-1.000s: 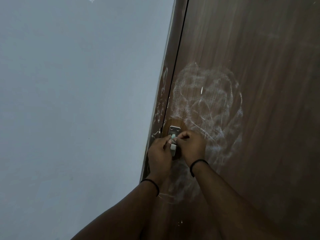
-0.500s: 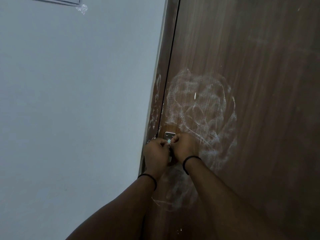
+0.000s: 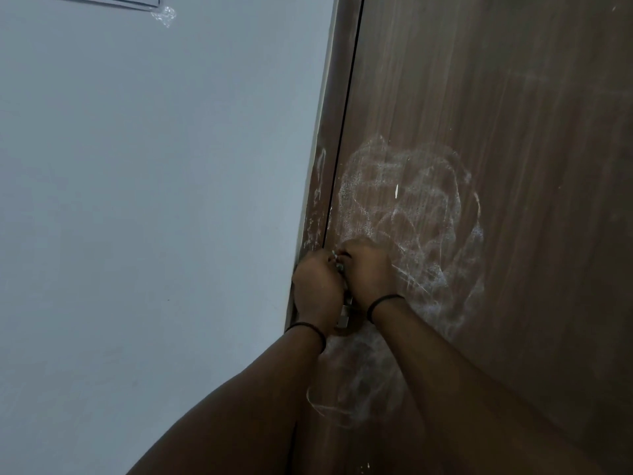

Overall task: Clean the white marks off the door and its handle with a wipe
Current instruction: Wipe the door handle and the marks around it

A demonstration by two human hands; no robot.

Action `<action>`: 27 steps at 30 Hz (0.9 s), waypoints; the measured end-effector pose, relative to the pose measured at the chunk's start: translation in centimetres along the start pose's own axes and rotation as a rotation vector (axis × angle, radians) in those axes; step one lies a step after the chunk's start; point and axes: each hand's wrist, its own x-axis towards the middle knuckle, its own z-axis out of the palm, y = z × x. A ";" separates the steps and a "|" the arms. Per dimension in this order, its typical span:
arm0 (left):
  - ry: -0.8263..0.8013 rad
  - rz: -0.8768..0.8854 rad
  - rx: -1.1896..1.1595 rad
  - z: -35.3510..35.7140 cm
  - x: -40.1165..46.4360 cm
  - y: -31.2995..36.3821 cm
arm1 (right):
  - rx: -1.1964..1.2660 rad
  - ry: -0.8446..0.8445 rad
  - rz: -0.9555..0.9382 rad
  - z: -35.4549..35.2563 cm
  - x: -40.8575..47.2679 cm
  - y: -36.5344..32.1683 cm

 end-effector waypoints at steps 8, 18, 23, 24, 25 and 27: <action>0.041 0.056 -0.014 0.1 -1.0 -0.7 | -0.126 0.009 -0.263 -0.6 -1.8 2.3; -0.021 0.104 -0.035 0.2 -3.8 -2.4 | -0.078 -0.017 0.249 -0.2 -5.3 1.9; 0.044 0.000 -0.031 0.8 -5.5 -4.3 | -0.032 -0.077 0.392 -1.0 -4.2 1.2; 0.043 -0.010 -0.029 0.8 -5.5 -4.5 | -0.030 -0.032 0.401 -1.1 -3.7 1.0; 0.041 -0.010 -0.030 0.9 -5.5 -4.6 | -0.027 0.011 0.405 -1.3 -3.3 0.7; 0.040 0.001 -0.032 0.8 -5.6 -4.7 | -0.052 0.021 0.391 -1.1 -3.4 0.3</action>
